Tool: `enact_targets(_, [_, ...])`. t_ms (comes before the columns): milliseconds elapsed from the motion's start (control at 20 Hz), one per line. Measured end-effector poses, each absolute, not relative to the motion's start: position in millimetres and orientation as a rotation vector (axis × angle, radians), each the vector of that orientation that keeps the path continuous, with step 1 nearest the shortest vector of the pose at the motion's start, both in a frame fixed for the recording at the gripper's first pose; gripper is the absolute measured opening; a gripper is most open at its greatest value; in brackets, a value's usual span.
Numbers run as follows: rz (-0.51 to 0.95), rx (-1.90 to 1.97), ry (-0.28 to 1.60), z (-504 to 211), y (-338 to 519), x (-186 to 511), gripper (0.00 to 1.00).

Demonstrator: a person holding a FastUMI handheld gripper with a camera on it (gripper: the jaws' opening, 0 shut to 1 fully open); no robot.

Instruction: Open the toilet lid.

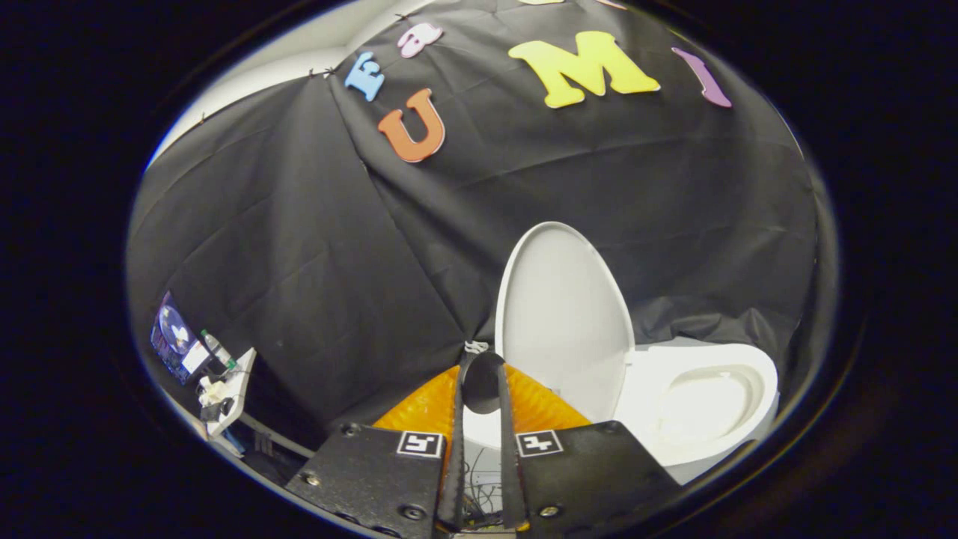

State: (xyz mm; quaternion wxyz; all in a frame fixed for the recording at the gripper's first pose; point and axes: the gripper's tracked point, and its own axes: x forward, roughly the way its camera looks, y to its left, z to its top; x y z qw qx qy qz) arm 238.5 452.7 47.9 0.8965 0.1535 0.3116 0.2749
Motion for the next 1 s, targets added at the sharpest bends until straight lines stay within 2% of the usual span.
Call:
enact_targets(150, [0.589,0.356,0.666,45,455,237,0.32])
enact_targets(300, [0.602,0.427,0.703,49,444,231,0.45])
enact_targets(550, [0.578,0.421,0.667,59,410,204,0.51])
enact_targets(800, [0.524,0.324,0.575,86,349,172,0.85])
enact_targets(900, [0.485,0.277,0.521,96,321,160,0.91])
enact_targets(1000, [0.451,0.249,0.466,102,292,148,0.91])
